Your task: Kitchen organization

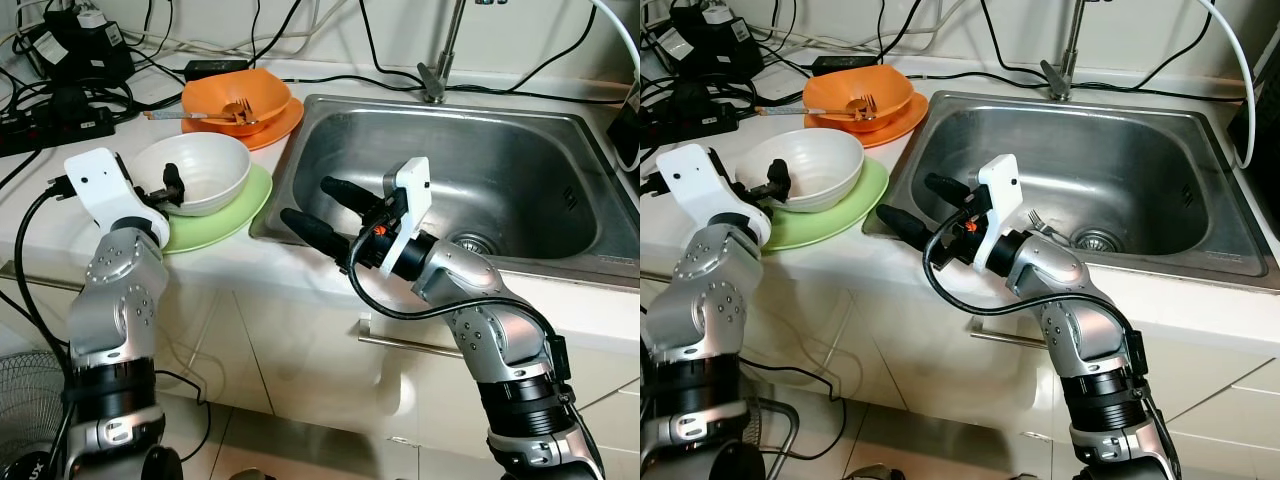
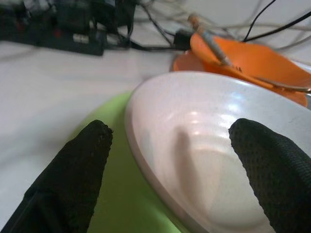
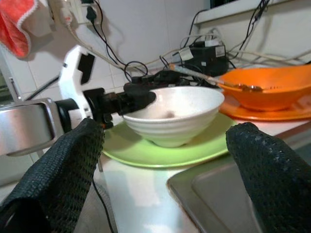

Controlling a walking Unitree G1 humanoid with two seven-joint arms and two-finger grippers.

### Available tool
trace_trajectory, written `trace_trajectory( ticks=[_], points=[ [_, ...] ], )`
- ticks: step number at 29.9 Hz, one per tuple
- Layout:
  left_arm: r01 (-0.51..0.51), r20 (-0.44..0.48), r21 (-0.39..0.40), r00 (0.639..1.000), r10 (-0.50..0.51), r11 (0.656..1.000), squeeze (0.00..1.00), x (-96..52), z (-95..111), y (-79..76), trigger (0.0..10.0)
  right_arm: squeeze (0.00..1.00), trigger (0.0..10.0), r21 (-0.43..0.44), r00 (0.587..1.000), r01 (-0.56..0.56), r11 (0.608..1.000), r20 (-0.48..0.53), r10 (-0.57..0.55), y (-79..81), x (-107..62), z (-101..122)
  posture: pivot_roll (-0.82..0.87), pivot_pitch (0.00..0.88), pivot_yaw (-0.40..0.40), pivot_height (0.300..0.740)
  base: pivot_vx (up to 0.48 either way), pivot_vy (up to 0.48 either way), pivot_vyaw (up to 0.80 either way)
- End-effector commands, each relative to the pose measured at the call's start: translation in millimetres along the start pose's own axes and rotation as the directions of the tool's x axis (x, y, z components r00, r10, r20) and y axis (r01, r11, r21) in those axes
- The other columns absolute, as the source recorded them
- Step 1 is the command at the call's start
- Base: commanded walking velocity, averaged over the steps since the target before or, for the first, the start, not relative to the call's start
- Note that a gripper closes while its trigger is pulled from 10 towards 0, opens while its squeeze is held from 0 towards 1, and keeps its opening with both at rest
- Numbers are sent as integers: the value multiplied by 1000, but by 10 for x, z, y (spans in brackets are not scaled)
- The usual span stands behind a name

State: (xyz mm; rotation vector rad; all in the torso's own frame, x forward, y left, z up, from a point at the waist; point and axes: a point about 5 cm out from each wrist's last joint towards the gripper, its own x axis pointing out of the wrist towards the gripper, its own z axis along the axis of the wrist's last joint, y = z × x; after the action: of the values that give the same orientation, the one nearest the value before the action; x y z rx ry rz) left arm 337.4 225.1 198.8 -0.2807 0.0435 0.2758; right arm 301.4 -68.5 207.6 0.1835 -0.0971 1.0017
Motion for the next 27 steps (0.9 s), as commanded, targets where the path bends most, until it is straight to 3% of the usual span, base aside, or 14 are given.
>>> trace_trajectory(
  ticks=[1,6,8,15,16,17,18,27],
  points=[
    [-21,-62,-57,998,17,998,0,41,6,50,10000,0,10000,-18,1000,-10,1000,9,10,40,17,48,-16,45,78,740,0,0,0],
    [-26,-136,-134,991,8,991,0,82,-11,97,10000,0,10000,-18,1000,-10,1000,8,10,57,12,46,-14,45,85,740,0,0,0],
    [-35,-217,-224,976,-14,974,0,123,-40,131,10000,0,10000,-18,1000,-8,1000,5,8,74,3,41,-12,43,94,740,0,0,0],
    [-53,-287,-272,957,-29,961,0,167,-50,163,10000,0,10000,-22,1000,-5,1000,4,5,88,0,34,-13,43,102,740,0,0,0],
    [-54,-291,-280,956,-31,959,0,168,-52,166,5608,0,10000,-23,1000,-4,1000,4,4,88,0,32,-13,44,102,740,0,0,0],
    [-54,-294,-285,955,-34,957,0,168,-53,166,5608,0,10000,-23,1000,-3,1000,3,3,89,-1,30,-13,43,102,740,0,0,0],
    [-53,-294,-291,955,-37,955,0,168,-57,168,0,0,10000,-23,1000,-1,1000,3,1,88,0,28,-14,44,103,740,0,0,0],
    [-62,-307,-333,951,-47,941,0,175,-71,175,0,0,10000,-26,1000,5,1000,0,-5,79,1,26,-16,41,97,740,0,0,0]
  ],
)
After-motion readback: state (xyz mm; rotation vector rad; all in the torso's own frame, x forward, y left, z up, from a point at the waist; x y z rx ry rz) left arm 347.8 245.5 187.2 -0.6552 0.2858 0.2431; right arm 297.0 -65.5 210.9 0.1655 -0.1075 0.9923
